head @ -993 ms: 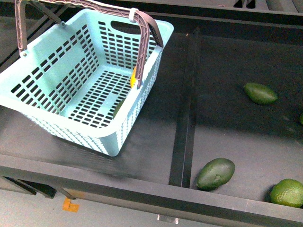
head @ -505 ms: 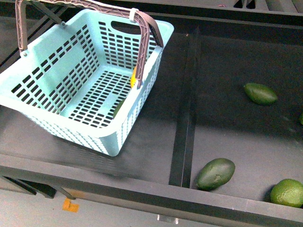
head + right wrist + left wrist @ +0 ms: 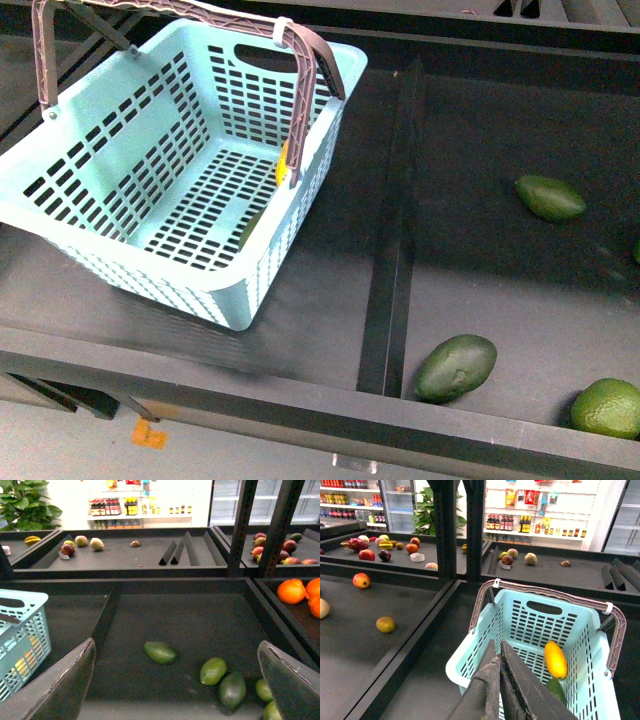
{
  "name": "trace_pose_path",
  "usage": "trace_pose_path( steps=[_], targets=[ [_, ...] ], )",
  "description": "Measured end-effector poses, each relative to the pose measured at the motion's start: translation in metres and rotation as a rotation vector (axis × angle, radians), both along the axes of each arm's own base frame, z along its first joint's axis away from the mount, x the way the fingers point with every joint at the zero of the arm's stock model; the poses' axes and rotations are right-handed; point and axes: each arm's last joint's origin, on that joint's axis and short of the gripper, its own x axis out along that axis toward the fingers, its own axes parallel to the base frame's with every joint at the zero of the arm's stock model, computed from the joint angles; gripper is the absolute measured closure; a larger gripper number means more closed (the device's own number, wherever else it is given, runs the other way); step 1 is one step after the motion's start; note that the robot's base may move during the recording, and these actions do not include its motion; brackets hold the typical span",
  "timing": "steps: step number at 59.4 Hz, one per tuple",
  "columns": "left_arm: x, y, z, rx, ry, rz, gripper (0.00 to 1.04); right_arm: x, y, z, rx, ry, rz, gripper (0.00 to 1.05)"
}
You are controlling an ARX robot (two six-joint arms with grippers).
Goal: Pick mango and avocado into basket
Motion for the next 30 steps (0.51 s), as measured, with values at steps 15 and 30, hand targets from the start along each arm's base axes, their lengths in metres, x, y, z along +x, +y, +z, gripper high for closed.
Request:
trace_pose_path(
  steps=[15,30],
  targets=[
    [0.0000,0.0000,0.0000,0.000,0.000,0.000,0.66,0.0000,0.0000,0.0000,0.000,0.000,0.000,0.09],
    [0.0000,0.0000,0.0000,0.000,0.000,0.000,0.14,0.0000,0.0000,0.0000,0.000,0.000,0.000,0.09]
  ],
)
